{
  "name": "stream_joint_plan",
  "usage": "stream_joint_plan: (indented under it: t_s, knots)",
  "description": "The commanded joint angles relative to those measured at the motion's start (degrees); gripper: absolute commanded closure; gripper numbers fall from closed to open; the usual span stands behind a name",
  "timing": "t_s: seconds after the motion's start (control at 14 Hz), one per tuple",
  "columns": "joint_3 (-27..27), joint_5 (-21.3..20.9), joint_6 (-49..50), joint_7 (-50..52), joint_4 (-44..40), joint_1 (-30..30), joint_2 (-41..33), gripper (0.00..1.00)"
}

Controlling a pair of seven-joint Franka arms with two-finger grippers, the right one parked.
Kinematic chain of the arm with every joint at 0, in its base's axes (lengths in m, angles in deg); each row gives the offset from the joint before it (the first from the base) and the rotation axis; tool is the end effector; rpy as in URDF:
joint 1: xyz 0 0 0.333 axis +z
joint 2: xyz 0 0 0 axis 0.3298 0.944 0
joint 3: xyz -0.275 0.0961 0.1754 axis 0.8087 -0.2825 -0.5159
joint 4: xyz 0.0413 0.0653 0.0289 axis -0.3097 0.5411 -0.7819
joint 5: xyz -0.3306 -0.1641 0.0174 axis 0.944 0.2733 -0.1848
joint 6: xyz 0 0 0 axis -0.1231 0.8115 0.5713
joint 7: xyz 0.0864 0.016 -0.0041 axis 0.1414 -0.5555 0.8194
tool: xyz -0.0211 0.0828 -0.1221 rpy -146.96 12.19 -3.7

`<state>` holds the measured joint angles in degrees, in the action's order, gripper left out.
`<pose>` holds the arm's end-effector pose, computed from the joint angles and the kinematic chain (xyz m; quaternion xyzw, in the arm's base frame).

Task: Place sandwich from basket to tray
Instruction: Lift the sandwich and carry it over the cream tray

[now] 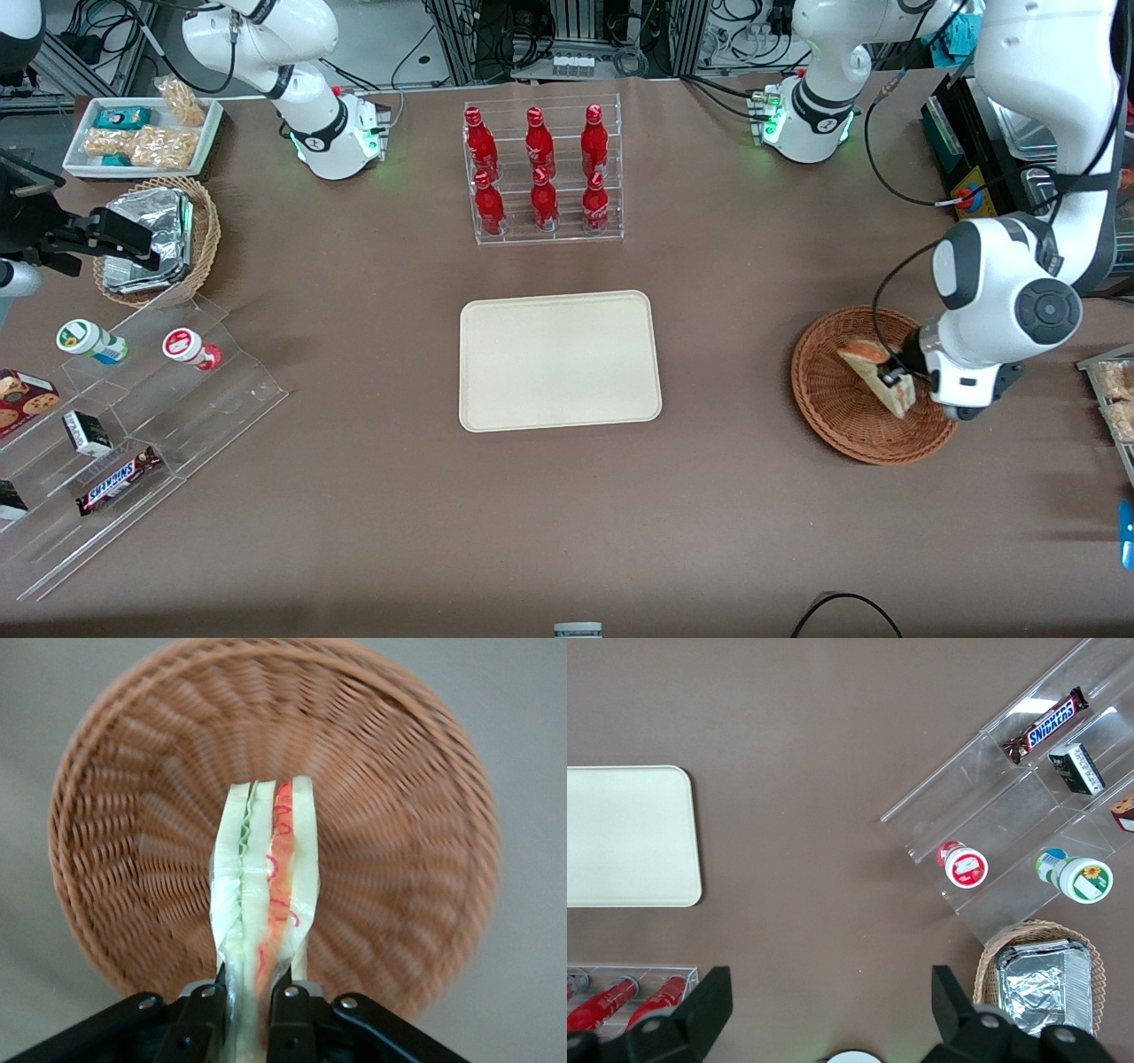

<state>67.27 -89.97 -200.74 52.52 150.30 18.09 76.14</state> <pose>0.5763 -0.0228 0.3113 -0.9586 -0.2752 0.0662 0.0321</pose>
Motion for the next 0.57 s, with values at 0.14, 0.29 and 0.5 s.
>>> stream_joint_plan:
  t_s: [0.14, 0.29, 0.5]
  knots:
    - [0.01, 0.66, 5.55, -11.48, -5.0, -12.34, -0.5, 0.99]
    - [0.28, 0.92, 5.2, -7.53, -7.02, -18.49, 1.6, 1.0]
    - [0.28, 1.8, 4.5, 2.12, -14.99, -27.54, 8.88, 1.0]
